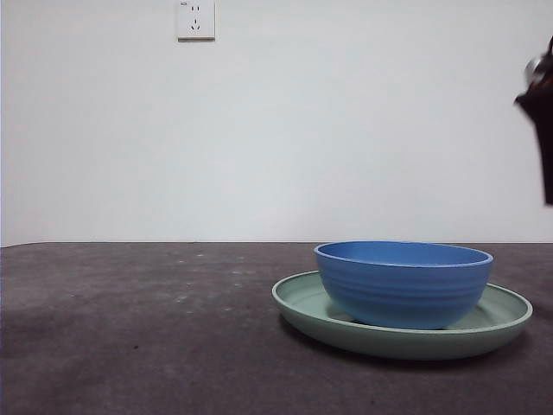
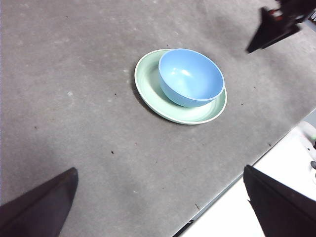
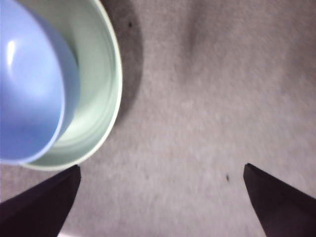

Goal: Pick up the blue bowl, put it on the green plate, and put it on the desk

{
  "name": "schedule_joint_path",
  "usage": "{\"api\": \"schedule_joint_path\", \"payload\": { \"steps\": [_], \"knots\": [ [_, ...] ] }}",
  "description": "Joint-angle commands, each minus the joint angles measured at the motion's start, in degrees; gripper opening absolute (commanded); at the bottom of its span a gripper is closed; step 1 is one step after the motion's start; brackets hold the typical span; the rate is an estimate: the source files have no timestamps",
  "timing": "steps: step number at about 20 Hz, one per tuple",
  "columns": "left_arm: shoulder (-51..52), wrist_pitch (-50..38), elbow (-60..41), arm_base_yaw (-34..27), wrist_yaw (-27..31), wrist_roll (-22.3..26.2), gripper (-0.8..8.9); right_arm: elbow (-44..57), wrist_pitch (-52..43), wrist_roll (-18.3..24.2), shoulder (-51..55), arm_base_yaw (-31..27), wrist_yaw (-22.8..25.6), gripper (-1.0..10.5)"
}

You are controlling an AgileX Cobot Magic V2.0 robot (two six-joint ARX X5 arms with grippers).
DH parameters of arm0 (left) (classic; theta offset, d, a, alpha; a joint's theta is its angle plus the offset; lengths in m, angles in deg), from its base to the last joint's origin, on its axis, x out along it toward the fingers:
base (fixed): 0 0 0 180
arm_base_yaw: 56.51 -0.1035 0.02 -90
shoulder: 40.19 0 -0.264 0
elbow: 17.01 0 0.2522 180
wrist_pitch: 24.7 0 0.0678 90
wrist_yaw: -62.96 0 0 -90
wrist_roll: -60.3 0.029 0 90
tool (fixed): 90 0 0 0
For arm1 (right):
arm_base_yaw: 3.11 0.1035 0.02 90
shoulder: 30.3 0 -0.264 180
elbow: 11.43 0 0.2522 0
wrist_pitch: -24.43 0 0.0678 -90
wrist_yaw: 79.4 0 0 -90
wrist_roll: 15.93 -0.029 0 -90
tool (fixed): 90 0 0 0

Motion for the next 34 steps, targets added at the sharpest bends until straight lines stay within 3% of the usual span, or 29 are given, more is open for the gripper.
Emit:
{"api": "schedule_joint_path", "payload": {
  "steps": [1,6,14,20,23,25,31,34],
  "knots": [
    [-0.13,-0.76,0.42,0.31,-0.33,-0.39,5.62,-1.05,-3.26,1.66,-4.98,0.59,-2.38,5.7],
    [-0.13,-0.76,0.42,0.31,-0.33,-0.39,5.63,-1.05,-10.47,1.97,-11.74,2.19,-2.67,5.7],
    [-0.13,-0.83,0.42,0.31,-0.33,-0.39,5.62,-1.03,-14.51,2.40,-15.37,5.11,-2.78,5.6],
    [-0.13,-0.81,0.44,0.31,-0.33,-0.39,5.63,-1.03,-17.20,2.29,-17.97,7.76,-2.38,4.3],
    [-0.13,-0.81,0.46,0.31,-0.33,-0.42,5.63,-1.03,-18.01,2.12,-18.01,8.07,-2.32,2.3],
    [-0.13,-0.81,0.46,0.31,-0.33,-0.39,5.62,-1.03,-17.90,2.12,-18.01,8.07,-2.32,1.5],
    [-0.13,-1.07,0.46,0.31,-0.33,-0.39,5.62,-1.03,-18.08,2.03,-18.05,8.07,-2.58,1.5],
    [-0.13,-2.60,0.46,0.31,-0.33,-0.39,5.62,-1.03,-18.08,1.95,-18.05,8.07,-5.51,1.5]
  ]
}}
